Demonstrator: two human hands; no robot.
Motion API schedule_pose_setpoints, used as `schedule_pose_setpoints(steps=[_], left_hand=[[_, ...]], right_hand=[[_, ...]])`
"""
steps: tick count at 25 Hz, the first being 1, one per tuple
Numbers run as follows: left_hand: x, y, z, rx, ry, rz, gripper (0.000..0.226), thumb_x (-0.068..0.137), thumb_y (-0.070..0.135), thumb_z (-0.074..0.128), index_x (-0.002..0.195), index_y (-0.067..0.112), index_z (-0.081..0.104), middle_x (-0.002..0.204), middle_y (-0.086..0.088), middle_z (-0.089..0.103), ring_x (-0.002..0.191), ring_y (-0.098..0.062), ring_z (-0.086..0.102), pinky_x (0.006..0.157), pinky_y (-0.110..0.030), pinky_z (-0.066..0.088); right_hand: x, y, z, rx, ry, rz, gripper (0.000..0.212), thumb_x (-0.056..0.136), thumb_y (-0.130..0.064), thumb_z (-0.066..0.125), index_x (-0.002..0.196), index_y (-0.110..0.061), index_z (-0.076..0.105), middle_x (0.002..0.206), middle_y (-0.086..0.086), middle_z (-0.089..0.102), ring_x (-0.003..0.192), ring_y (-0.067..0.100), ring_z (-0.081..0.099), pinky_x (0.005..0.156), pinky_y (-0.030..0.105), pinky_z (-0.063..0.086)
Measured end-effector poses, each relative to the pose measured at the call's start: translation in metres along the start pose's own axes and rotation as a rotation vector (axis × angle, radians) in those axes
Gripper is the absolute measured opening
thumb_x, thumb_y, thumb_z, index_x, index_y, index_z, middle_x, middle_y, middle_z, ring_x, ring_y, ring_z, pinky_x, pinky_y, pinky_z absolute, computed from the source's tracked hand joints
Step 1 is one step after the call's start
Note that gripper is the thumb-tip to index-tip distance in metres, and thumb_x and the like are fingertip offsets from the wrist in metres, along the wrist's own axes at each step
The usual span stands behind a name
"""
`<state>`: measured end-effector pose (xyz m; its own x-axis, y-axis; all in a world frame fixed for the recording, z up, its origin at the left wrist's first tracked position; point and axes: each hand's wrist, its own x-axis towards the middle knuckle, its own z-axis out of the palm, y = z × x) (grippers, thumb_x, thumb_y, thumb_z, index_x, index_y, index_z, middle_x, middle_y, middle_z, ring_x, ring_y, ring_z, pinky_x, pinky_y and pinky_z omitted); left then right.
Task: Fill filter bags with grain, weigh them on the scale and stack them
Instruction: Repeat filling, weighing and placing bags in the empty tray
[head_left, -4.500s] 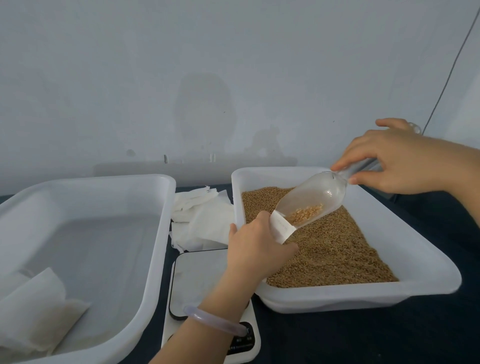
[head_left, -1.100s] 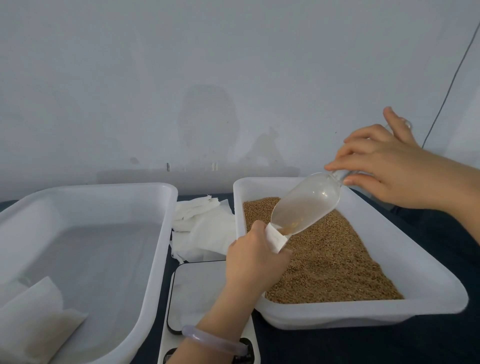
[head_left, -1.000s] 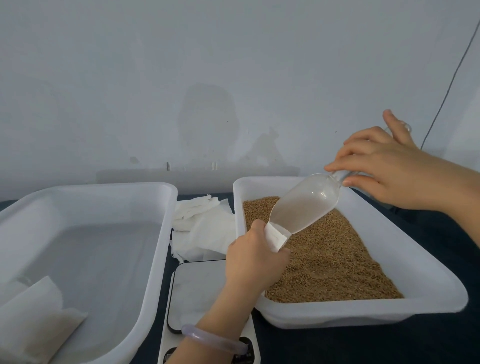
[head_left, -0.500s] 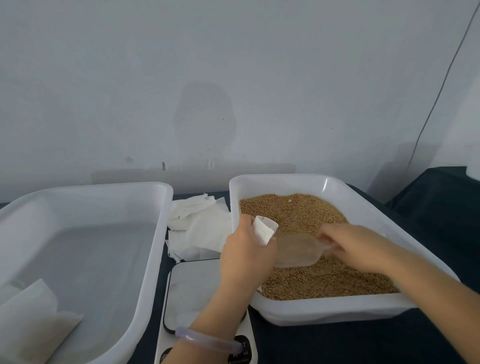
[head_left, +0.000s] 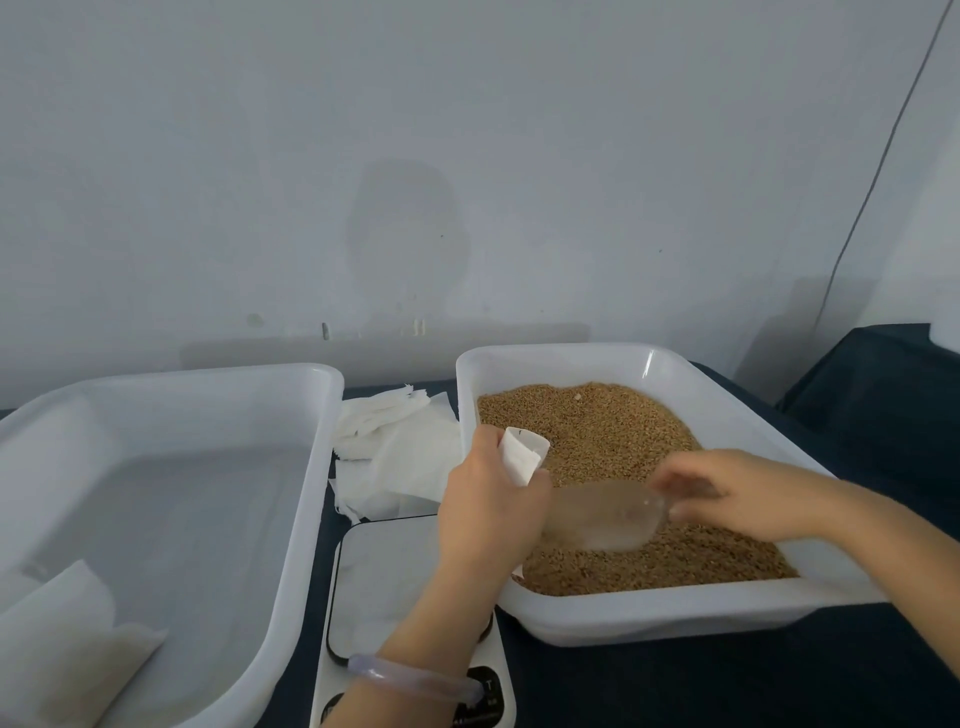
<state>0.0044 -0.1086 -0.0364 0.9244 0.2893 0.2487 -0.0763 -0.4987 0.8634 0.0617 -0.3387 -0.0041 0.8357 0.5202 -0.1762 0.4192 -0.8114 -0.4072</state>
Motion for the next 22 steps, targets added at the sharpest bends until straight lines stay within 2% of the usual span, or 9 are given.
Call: schedule_pose_setpoints(steps=[4, 6, 10, 11, 13, 16, 18, 22], left_hand=[[0.000, 0.001, 0.000, 0.000, -0.021, 0.002, 0.025, 0.080, 0.031, 0.063, 0.097, 0.026, 0.046, 0.079, 0.010, 0.057, 0.078, -0.019, 0.061, 0.069, -0.038, 0.054], [0.000, 0.001, 0.001, 0.028, -0.030, 0.001, 0.029, 0.077, 0.032, 0.066, 0.096, 0.025, 0.046, 0.080, 0.008, 0.057, 0.079, -0.021, 0.061, 0.071, -0.040, 0.054], [0.001, 0.000, 0.001, 0.099, -0.048, 0.000, 0.033, 0.075, 0.034, 0.067, 0.097, 0.028, 0.043, 0.079, 0.012, 0.054, 0.082, -0.021, 0.060, 0.073, -0.039, 0.054], [0.001, 0.000, 0.002, 0.121, -0.052, 0.009, 0.033, 0.075, 0.035, 0.067, 0.096, 0.028, 0.042, 0.079, 0.013, 0.053, 0.083, -0.021, 0.059, 0.073, -0.038, 0.053], [0.000, 0.000, 0.002, 0.171, -0.052, 0.038, 0.034, 0.076, 0.038, 0.066, 0.096, 0.028, 0.041, 0.077, 0.013, 0.052, 0.083, -0.022, 0.059, 0.072, -0.036, 0.052], [0.000, -0.001, 0.004, 0.255, -0.053, 0.087, 0.035, 0.077, 0.041, 0.064, 0.093, 0.026, 0.037, 0.074, 0.013, 0.049, 0.083, -0.023, 0.059, 0.071, -0.035, 0.050], [0.001, -0.001, 0.005, 0.268, -0.054, 0.093, 0.035, 0.077, 0.041, 0.064, 0.093, 0.026, 0.037, 0.073, 0.013, 0.047, 0.084, -0.023, 0.059, 0.072, -0.035, 0.050], [0.001, -0.001, 0.004, 0.271, -0.056, 0.095, 0.037, 0.077, 0.041, 0.064, 0.096, 0.026, 0.036, 0.077, 0.012, 0.049, 0.087, -0.023, 0.059, 0.073, -0.035, 0.049]], right_hand=[[-0.013, -0.003, -0.032, -0.038, 0.141, -0.004, 0.021, 0.092, -0.025, 0.054, 0.106, -0.041, 0.053, 0.111, -0.025, 0.057, 0.107, -0.008, 0.052, 0.090, 0.015, 0.042], [-0.018, -0.008, -0.052, -0.073, 0.219, -0.030, 0.022, 0.092, -0.027, 0.053, 0.107, -0.043, 0.052, 0.112, -0.026, 0.056, 0.106, -0.010, 0.051, 0.096, 0.020, 0.038], [-0.022, -0.025, -0.079, -0.123, 0.301, -0.096, 0.024, 0.092, -0.028, 0.053, 0.114, -0.036, 0.058, 0.115, -0.022, 0.059, 0.110, -0.005, 0.053, 0.100, 0.028, 0.038], [-0.021, -0.030, -0.082, -0.189, 0.317, -0.119, 0.024, 0.092, -0.029, 0.053, 0.114, -0.037, 0.058, 0.115, -0.022, 0.059, 0.109, -0.003, 0.052, 0.104, 0.031, 0.035], [-0.020, -0.038, -0.088, -0.382, 0.369, -0.151, 0.026, 0.092, -0.034, 0.050, 0.117, -0.040, 0.056, 0.111, -0.024, 0.056, 0.109, -0.001, 0.047, 0.112, 0.034, 0.018], [-0.019, -0.048, -0.094, -0.575, 0.474, -0.171, 0.031, 0.092, -0.038, 0.047, 0.122, -0.039, 0.056, 0.107, -0.026, 0.048, 0.119, 0.007, 0.036, 0.113, 0.031, -0.006], [-0.020, -0.054, -0.096, -0.637, 0.495, -0.195, 0.032, 0.092, -0.037, 0.047, 0.122, -0.037, 0.058, 0.105, -0.026, 0.047, 0.122, 0.007, 0.032, 0.112, 0.033, -0.011], [-0.020, -0.059, -0.096, -0.662, 0.485, -0.215, 0.034, 0.090, -0.037, 0.046, 0.122, -0.039, 0.058, 0.103, -0.028, 0.047, 0.110, -0.005, 0.022, 0.111, 0.034, -0.015]])
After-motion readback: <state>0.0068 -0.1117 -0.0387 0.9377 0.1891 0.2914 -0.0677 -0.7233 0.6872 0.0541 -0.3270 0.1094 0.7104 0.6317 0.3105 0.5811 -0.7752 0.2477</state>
